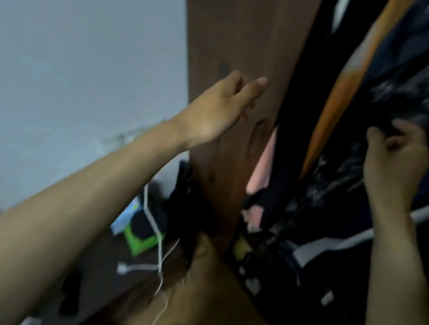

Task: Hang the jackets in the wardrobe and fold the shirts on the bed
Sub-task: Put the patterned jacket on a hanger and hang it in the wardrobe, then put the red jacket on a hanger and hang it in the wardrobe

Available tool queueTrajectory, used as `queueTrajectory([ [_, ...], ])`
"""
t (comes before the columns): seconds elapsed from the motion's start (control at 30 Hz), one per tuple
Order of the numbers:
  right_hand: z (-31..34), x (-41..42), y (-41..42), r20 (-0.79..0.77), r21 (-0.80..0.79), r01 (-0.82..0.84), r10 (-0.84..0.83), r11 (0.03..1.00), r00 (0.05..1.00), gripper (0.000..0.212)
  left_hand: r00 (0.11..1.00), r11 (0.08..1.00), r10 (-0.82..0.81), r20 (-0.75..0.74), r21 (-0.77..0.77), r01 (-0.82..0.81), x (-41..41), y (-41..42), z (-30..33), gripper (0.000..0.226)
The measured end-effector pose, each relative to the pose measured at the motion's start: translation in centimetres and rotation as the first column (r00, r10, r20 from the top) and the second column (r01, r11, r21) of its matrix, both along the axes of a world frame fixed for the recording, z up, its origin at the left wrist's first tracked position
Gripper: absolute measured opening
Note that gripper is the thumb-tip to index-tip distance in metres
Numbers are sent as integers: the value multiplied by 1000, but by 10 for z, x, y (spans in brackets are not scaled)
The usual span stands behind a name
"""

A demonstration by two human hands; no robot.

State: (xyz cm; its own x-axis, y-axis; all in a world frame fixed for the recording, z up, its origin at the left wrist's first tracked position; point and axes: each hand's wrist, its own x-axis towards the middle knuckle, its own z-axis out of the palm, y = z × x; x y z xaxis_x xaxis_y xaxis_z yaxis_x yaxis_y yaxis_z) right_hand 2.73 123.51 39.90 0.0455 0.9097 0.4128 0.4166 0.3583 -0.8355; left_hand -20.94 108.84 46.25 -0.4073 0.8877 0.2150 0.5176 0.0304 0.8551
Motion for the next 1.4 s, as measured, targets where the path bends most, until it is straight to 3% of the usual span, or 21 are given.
queueTrajectory([
  [0.1,-89,-21,-74,112,-201,-170,195,965,974,38,998,987,63,-12,-144,-64,-13,-91,-74,57],
  [0.17,-149,-36,-124,193,-386,-277,370,880,909,27,994,963,112,20,-250,-103,-14,-155,-134,54],
  [0.27,-236,-50,-198,315,-641,-392,692,660,649,28,979,903,191,63,-404,-150,-3,-255,-221,41],
  [0.43,-362,-49,-315,382,-884,-218,908,414,174,58,925,742,374,66,-620,-256,22,-406,-360,28],
  [0.57,-461,-45,-377,363,-931,-55,932,361,-16,84,890,592,454,52,-764,-257,47,-486,-481,40],
  [0.73,-584,-43,-415,354,-935,-33,930,352,-96,98,875,428,480,63,-888,-171,98,-524,-631,60],
  [0.93,-761,-40,-415,376,-925,-96,920,366,-108,119,958,295,280,-57,-945,-142,136,-503,-801,84],
  [1.03,-838,-34,-410,383,-923,-88,913,374,-144,139,976,259,201,-84,-956,-135,142,-487,-886,92],
  [1.13,-907,-32,-400,440,-897,-139,883,421,-164,146,992,214,94,-87,-971,-105,145,-471,-960,99],
  [1.37,-1027,-28,-369,595,-785,-252,802,566,-53,141,971,208,-142,-193,-965,-161,158,-452,-1087,133],
  [1.4,-1040,-27,-364,608,-773,-258,793,580,-39,144,967,244,-168,-193,-958,-148,162,-450,-1102,133],
])
